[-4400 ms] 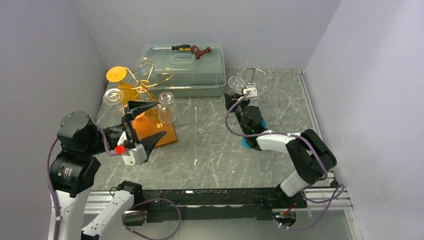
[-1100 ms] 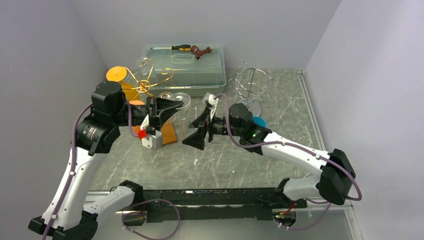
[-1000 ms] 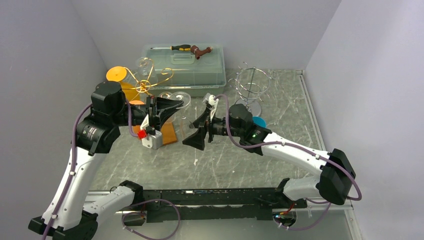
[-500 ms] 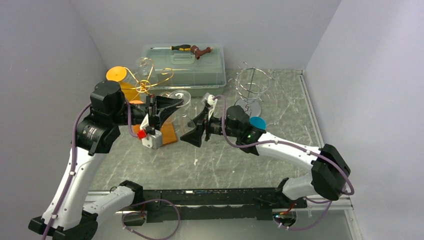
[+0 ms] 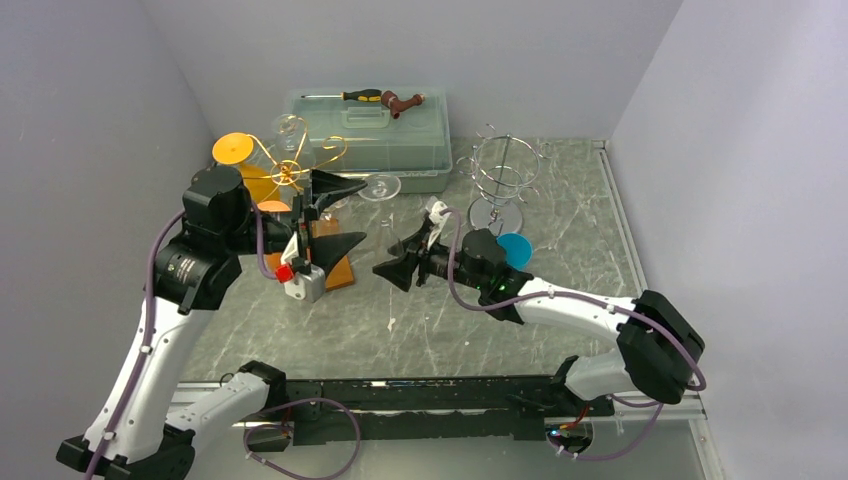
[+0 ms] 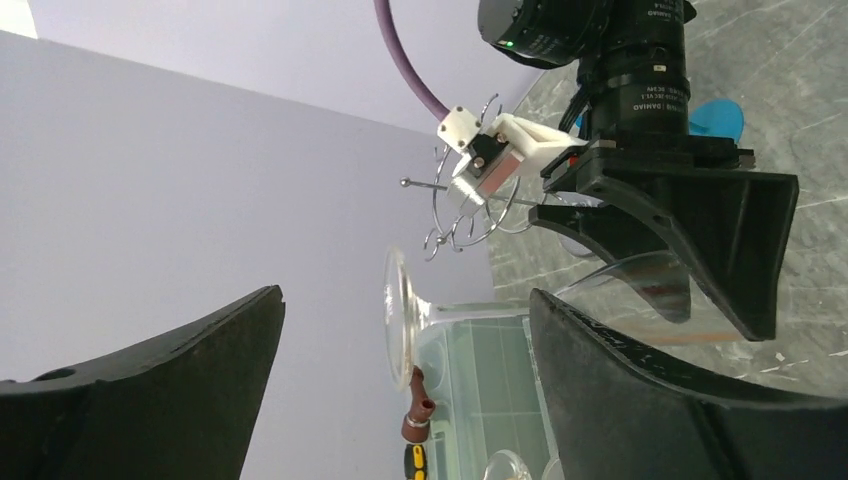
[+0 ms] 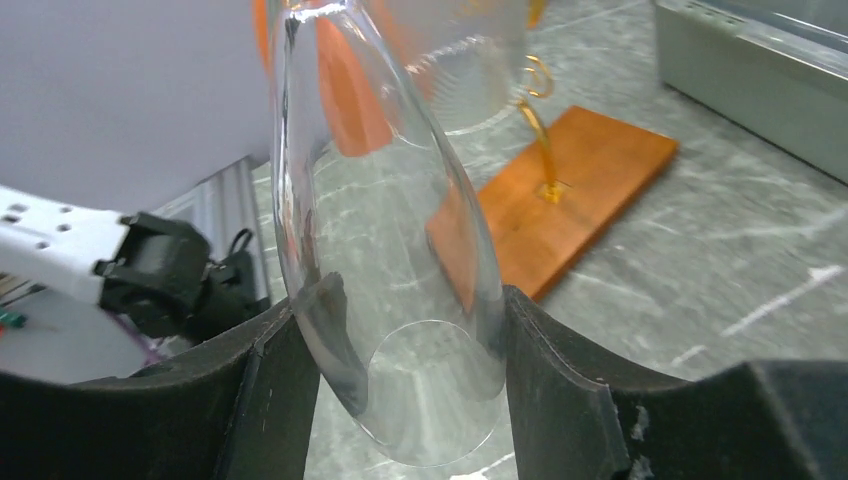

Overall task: Place the wine glass upside down on the wine glass rack
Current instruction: Adjust the wine glass, then turn the wine glass upside down at the wine rack.

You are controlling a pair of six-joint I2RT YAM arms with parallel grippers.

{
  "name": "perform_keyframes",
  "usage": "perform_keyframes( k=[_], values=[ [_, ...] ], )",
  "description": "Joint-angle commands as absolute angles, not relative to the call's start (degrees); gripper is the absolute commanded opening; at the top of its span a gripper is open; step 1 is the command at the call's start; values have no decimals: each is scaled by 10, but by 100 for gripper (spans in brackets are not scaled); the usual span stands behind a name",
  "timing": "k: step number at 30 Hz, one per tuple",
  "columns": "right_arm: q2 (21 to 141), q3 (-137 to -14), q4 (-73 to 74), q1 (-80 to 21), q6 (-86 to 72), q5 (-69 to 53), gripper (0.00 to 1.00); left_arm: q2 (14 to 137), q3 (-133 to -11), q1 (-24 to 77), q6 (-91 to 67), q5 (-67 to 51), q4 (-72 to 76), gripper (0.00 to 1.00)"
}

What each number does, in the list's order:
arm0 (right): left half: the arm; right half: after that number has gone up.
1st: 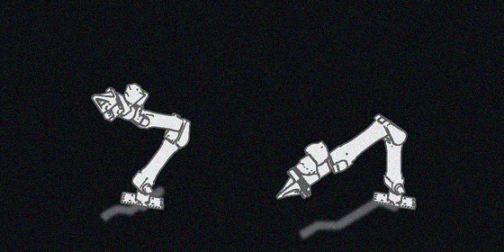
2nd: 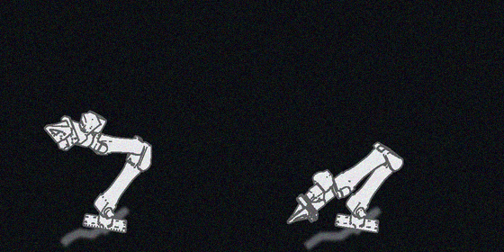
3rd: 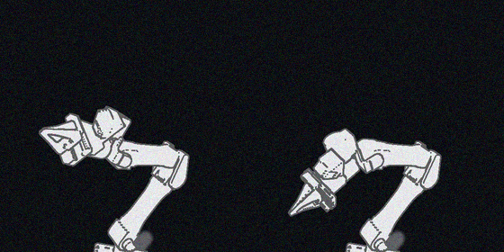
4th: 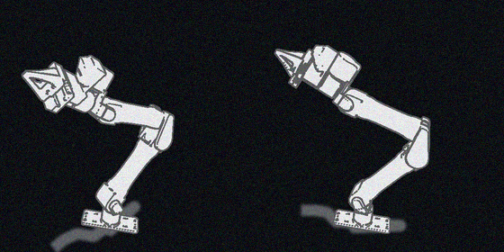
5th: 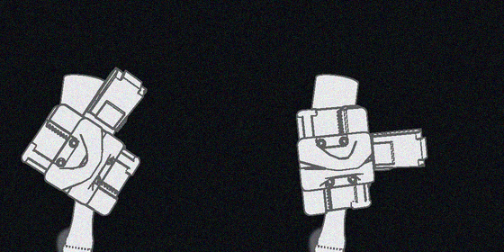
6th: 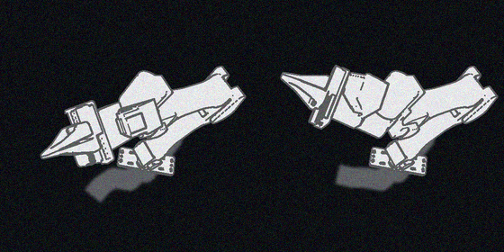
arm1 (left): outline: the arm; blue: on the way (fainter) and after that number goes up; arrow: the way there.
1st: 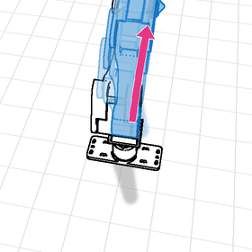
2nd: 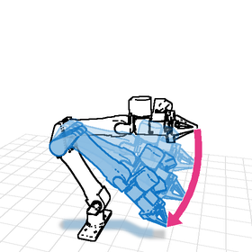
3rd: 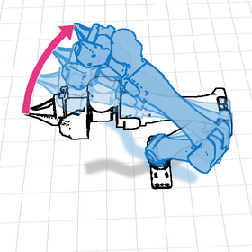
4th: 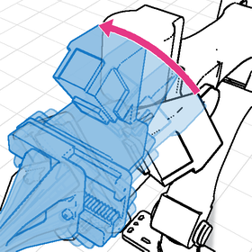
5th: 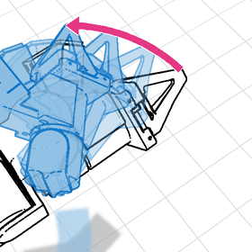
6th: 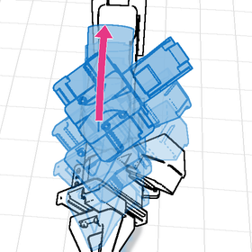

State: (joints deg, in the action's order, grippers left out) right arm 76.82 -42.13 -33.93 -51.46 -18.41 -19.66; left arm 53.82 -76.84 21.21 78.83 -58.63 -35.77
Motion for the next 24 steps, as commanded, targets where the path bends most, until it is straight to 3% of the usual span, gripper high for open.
perform_keyframes(
  k=[1,8,24],
  values=[
    [750,-383,-459,-508,-181,-88,18,527,-766,214,794,-602,-358,99],
    [796,-327,-577,-480,-181,50,20,515,-772,214,769,-579,-388,99],
    [915,-394,-629,-381,-241,47,20,490,-750,214,752,-556,-397,99]
  ],
)
